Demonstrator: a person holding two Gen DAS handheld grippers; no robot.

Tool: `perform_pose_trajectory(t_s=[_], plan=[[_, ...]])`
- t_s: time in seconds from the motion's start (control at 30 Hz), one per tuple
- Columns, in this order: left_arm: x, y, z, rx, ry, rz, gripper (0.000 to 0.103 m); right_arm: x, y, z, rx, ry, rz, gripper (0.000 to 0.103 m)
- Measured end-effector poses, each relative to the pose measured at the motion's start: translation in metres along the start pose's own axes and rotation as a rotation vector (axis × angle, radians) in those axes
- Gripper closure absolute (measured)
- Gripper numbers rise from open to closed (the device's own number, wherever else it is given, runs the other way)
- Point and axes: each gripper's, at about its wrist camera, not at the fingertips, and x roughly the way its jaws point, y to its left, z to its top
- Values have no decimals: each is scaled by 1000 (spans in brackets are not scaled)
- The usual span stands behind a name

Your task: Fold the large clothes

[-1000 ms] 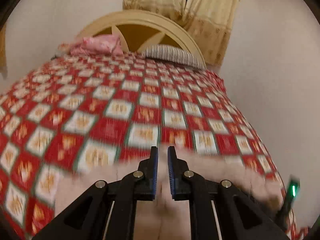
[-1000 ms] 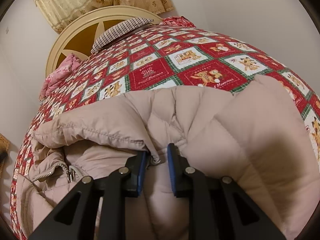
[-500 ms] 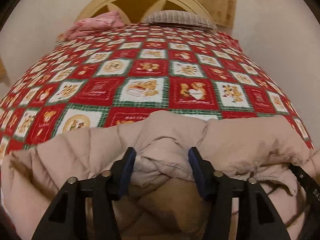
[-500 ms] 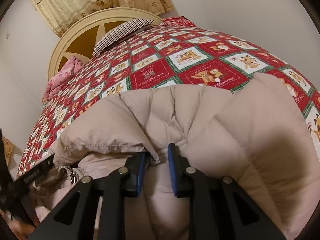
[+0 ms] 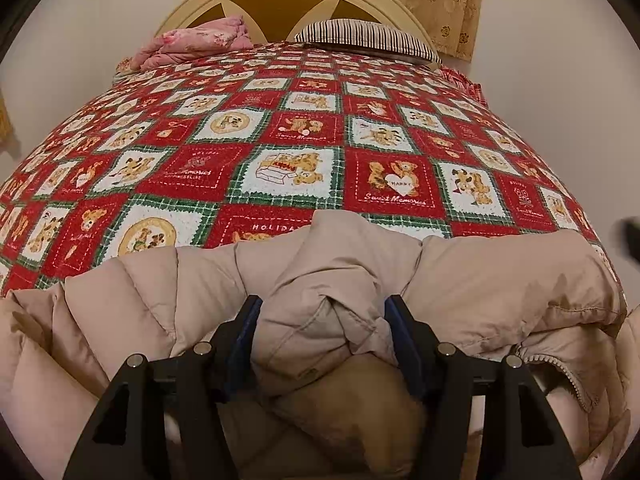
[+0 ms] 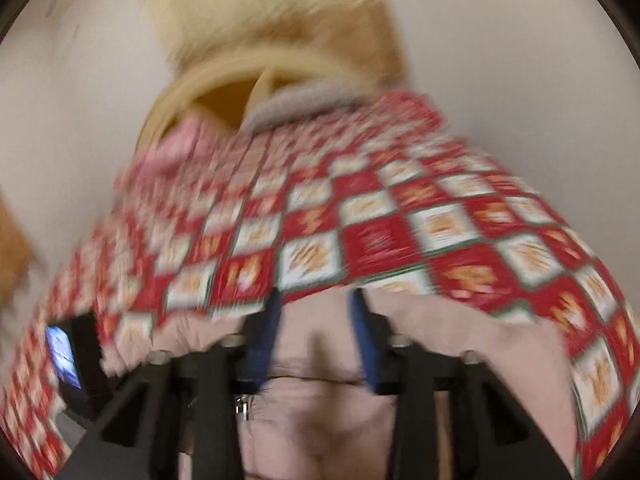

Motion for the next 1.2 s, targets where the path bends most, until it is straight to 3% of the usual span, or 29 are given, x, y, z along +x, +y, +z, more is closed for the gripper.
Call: perform_pose_trajectory(t_s=[0.07, 0.17, 0.43, 0.6, 0.67, 0.73, 0.77, 0.8, 0.83, 0.87, 1.0, 1.2], plan=[[0, 0, 0, 2, -5, -1, 36, 35, 10, -3, -84, 96, -16, 81], [-2, -1, 0, 6, -18, -11, 32, 76, 5, -37, -147, 210, -62, 82], [11, -2, 3, -1, 11, -3, 27, 83, -10, -46, -90, 183, -35, 85], [10, 2, 4, -14, 26, -34, 26, 88, 8, -44, -166, 181, -126, 83], [1, 7, 5, -1, 83, -72, 26, 87, 18, -44, -225, 200, -175, 81], [-36, 23, 3, -20, 97, -164, 26, 67, 23, -41, -248, 234, -182, 80], [-58, 33, 0, -31, 63, -204, 26, 32, 19, -40, -205, 160, -127, 78], [-81, 43, -5, -33, 27, -232, 26, 7, 15, -41, -175, 102, -83, 61], [-107, 56, -14, -27, -11, -251, 26, -23, 6, -43, -147, 42, -45, 32], [-134, 71, -26, -23, -46, -263, 26, -67, -8, -50, -111, -33, -29, 15], [-209, 123, -91, 4, -91, -297, 25, -173, -59, -85, -57, -113, 15, 14], [-275, 190, -198, -9, -109, -194, 25, -295, -124, -155, -20, -137, -98, 14]])
